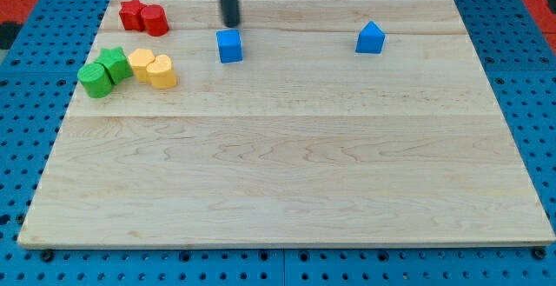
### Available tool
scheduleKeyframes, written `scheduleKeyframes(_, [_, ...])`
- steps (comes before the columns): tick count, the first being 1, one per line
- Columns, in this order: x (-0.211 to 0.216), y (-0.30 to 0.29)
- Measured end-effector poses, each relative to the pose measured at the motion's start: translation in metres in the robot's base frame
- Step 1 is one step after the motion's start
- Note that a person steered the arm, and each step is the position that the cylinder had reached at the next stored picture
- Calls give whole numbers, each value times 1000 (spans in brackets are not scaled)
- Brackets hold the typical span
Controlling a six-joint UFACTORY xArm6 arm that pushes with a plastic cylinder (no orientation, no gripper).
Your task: Push the blue blocks close to the red blocks
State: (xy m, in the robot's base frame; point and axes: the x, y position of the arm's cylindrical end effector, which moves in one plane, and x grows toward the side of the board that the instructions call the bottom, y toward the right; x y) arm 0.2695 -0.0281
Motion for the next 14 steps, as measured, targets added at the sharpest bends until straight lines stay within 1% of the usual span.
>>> scheduleKeyframes(1, [44, 77])
scheduleKeyframes(2, [63, 12])
scheduleKeyframes(3, [18, -50])
scheduleKeyframes(4, [15, -73])
scheduleKeyframes(5, [41, -14])
scheduleKeyframes(6, [67, -72])
scheduleKeyframes(7, [56, -122])
scheduleKeyframes(8, [29, -135])
scheduleKeyframes(9, [11, -134])
scheduleKeyframes(10, [-1, -19])
scheduleKeyframes(11, [-14, 113])
scheduleKeyframes(12, [-21, 224])
scheduleKeyframes(13, [30, 226])
scheduleKeyframes(14, [28, 131])
